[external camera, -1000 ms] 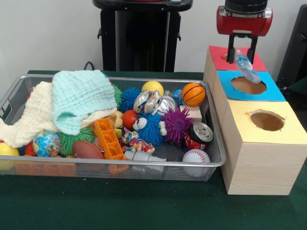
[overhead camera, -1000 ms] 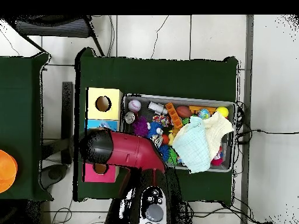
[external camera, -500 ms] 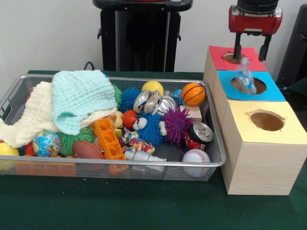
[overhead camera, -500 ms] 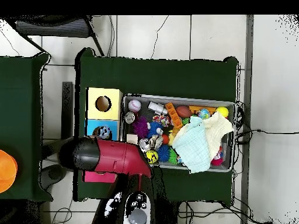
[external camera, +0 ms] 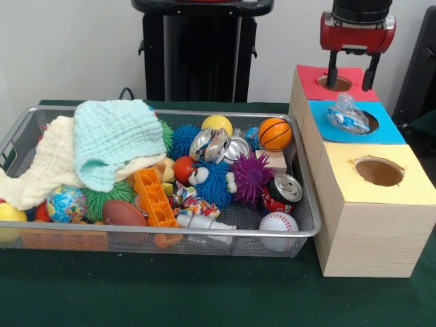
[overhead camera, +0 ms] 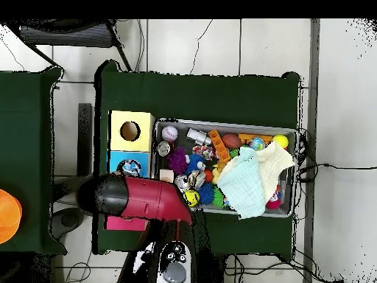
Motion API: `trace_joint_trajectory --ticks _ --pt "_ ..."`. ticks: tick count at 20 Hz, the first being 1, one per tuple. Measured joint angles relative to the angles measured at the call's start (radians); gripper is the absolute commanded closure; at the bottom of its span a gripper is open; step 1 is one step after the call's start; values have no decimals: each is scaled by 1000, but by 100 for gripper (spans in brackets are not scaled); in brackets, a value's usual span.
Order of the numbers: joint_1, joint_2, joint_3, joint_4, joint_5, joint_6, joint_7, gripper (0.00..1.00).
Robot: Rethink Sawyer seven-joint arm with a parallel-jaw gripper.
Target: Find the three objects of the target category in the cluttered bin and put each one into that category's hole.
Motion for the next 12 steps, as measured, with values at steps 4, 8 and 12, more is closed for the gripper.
trace_joint_trajectory --ticks 4,8,12 --pt "0 -1 -6 0 0 -4 0 0" --pt "-1 -2 -13 0 0 -4 0 0" --pt "-2 -2 -26 0 0 -4 0 0"
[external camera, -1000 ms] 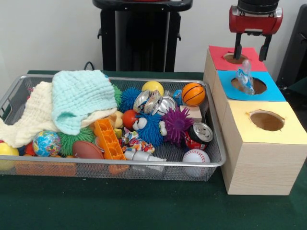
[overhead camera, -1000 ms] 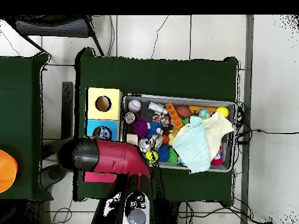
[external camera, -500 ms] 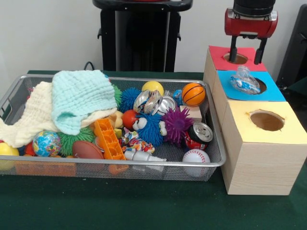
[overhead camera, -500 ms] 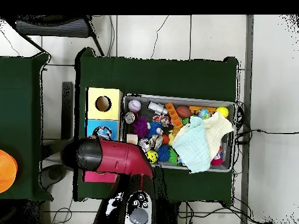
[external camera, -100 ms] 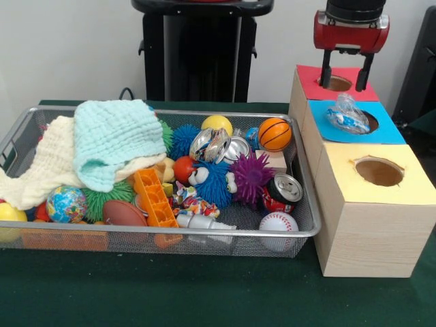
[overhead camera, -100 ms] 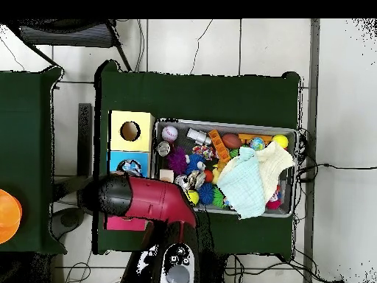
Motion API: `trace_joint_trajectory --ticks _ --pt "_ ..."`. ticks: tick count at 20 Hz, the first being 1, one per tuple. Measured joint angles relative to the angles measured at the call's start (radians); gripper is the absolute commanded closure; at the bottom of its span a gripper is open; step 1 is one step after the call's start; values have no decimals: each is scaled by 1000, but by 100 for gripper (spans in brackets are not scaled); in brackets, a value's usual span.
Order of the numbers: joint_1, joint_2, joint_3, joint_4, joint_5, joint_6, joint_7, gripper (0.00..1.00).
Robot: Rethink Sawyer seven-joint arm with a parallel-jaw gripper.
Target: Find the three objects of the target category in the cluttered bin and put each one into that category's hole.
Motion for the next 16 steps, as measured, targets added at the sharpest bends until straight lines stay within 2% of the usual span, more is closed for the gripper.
trace_joint_trajectory --ticks 1,2,16 --pt "0 0 -3 0 0 0 0 0" --pt "0 0 -7 0 0 0 0 100" --pt "5 32 -14 0 18 -43 0 100"
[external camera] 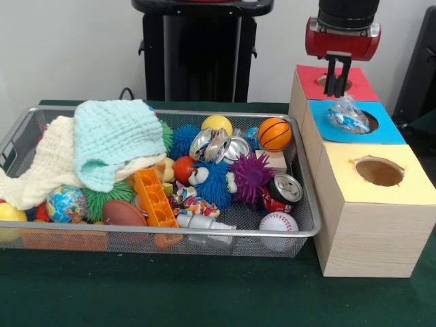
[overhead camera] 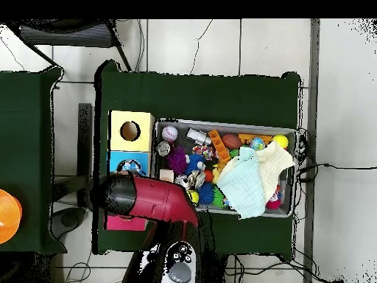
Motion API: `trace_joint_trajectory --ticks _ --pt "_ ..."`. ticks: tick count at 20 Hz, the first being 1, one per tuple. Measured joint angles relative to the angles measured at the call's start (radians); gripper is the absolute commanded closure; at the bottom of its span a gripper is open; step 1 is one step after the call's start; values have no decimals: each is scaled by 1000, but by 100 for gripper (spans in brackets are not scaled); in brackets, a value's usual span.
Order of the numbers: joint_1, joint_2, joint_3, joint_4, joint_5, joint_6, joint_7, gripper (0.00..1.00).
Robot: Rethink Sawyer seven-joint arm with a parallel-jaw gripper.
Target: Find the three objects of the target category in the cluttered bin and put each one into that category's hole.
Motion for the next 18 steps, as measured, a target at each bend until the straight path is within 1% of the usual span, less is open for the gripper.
trace_joint_trajectory --ticks 9,18 --pt "5 63 0 0 32 -112 0 100" --pt "6 68 -2 -3 35 -116 0 100"
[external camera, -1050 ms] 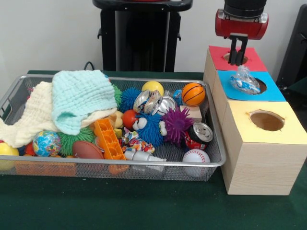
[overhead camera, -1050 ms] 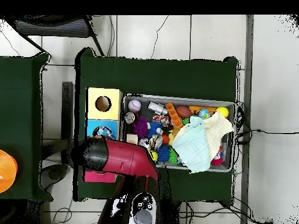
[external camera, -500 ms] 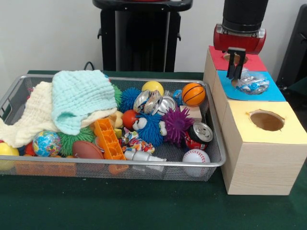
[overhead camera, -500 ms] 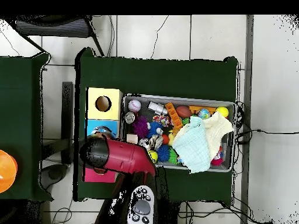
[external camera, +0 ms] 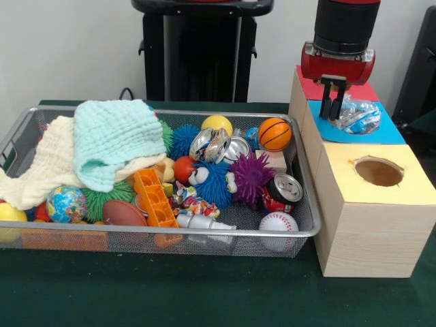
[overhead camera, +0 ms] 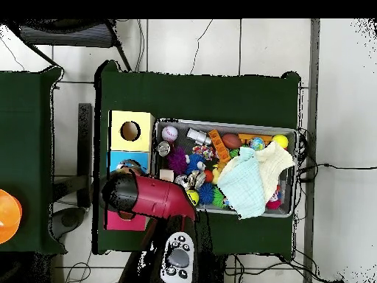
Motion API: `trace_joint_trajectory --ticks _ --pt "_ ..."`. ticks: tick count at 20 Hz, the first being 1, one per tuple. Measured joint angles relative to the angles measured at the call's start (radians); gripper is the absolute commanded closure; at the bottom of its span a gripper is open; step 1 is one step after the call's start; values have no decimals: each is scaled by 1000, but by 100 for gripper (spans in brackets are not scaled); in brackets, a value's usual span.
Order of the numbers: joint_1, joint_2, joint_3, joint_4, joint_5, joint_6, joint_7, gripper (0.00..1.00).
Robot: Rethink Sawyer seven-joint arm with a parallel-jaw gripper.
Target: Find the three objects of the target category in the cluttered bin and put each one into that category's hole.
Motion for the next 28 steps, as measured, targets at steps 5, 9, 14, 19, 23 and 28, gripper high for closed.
trace_joint_trajectory --ticks 5,9,14,19,23,28 --pt "0 0 0 0 0 0 0 100" --pt "1 0 -3 -2 0 4 0 100" --pt "8 -6 -26 -9 0 32 0 100" --pt "22 -23 -65 -22 -1 90 0 100" --pt "39 -39 -94 -41 -1 141 0 100" --pt "60 -53 -114 -59 0 167 0 100"
